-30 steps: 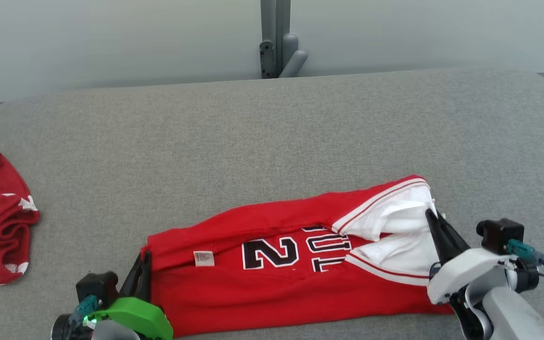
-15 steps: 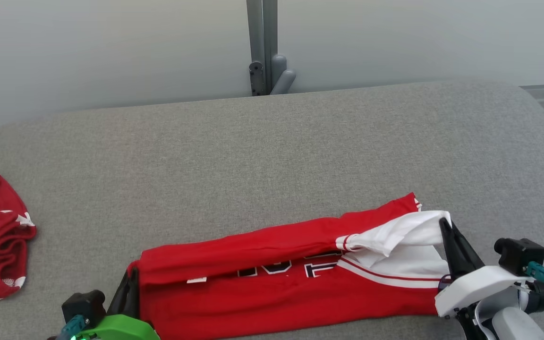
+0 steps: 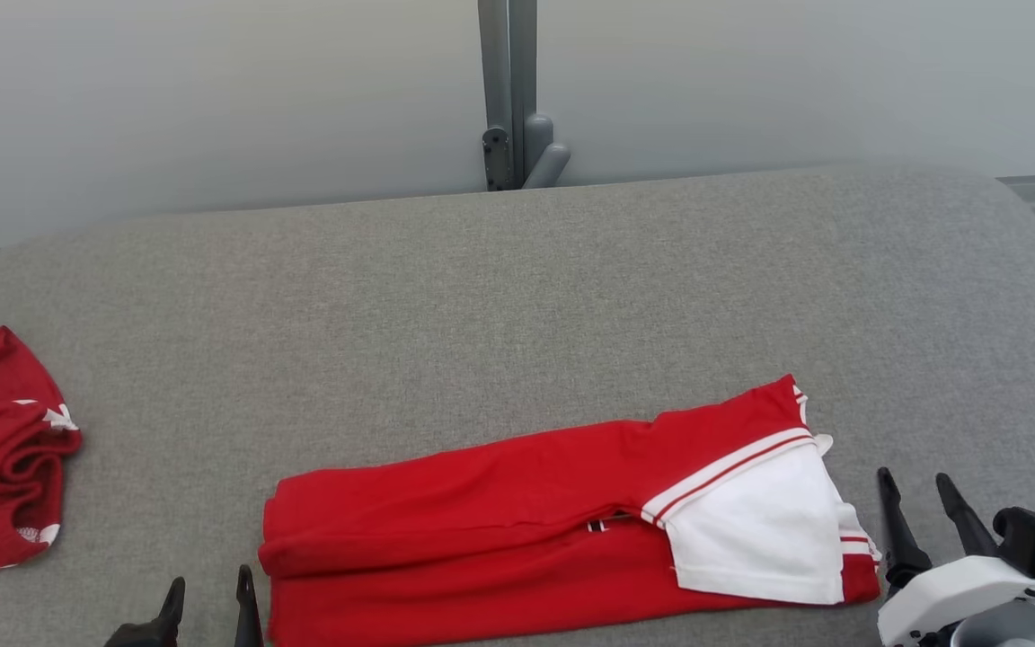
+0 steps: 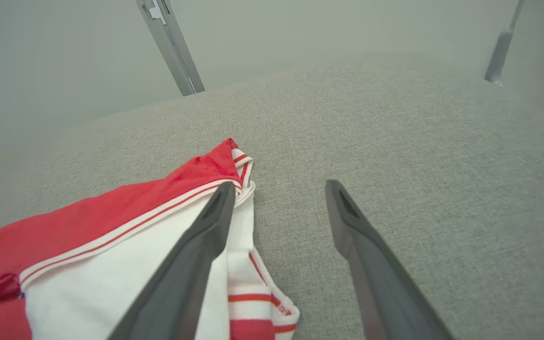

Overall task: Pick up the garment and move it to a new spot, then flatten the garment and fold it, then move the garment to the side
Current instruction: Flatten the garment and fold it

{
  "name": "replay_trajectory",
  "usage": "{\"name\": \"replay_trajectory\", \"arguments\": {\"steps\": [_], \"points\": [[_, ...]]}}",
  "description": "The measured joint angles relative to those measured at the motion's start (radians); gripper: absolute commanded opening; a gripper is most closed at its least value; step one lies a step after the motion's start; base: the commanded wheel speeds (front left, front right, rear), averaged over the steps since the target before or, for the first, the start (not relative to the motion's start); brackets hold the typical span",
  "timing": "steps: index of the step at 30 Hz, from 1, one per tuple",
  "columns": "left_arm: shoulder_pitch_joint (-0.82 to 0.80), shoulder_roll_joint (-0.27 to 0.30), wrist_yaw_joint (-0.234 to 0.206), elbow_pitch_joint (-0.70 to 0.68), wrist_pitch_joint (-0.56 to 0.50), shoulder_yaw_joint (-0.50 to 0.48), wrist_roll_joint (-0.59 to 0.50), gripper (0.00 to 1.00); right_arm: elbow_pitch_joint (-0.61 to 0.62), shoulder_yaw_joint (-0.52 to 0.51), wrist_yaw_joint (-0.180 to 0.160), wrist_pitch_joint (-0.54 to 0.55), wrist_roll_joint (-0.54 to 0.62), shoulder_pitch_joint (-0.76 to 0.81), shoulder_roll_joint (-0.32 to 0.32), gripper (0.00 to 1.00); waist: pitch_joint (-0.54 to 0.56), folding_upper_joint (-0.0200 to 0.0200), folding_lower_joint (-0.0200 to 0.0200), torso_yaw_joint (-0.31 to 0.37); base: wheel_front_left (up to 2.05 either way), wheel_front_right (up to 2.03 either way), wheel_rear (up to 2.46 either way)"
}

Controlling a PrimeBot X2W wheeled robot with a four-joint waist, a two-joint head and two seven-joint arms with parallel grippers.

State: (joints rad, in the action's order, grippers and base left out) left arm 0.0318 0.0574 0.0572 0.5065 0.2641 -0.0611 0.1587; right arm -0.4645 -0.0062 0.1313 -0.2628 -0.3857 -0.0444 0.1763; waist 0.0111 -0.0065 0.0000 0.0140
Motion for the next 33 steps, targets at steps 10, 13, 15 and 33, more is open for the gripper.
{"name": "replay_trajectory", "arguments": {"steps": [10, 13, 15, 33], "points": [[0.067, -0.007, -0.044, -0.079, 0.0, 0.013, -0.055, 1.0, -0.049, -0.007, 0.0, 0.0, 0.101, -0.001, -0.046, 1.0, 0.013, 0.0, 0.0, -0.034, 0.0, 0.0, 0.0], [0.068, -0.007, -0.048, -0.079, 0.0, 0.03, -0.054, 1.0, -0.138, 0.002, 0.0, 0.003, 0.123, -0.043, -0.047, 1.0, 0.005, 0.0, 0.0, -0.049, 0.0, 0.0, 0.0], [0.068, -0.007, -0.048, -0.076, 0.0, 0.038, -0.051, 1.0, -0.192, 0.008, 0.0, 0.008, 0.133, -0.086, -0.044, 1.0, -0.003, 0.0, 0.0, -0.058, 0.0, 0.0, 0.0], [0.059, -0.008, -0.057, -0.049, 0.0, 0.057, -0.037, 1.0, -0.454, 0.126, -0.006, 0.073, 0.03, -0.265, -0.048, 0.15, -0.064, 0.0, 0.0, -0.112, 0.0, 0.0, 0.0]]}}
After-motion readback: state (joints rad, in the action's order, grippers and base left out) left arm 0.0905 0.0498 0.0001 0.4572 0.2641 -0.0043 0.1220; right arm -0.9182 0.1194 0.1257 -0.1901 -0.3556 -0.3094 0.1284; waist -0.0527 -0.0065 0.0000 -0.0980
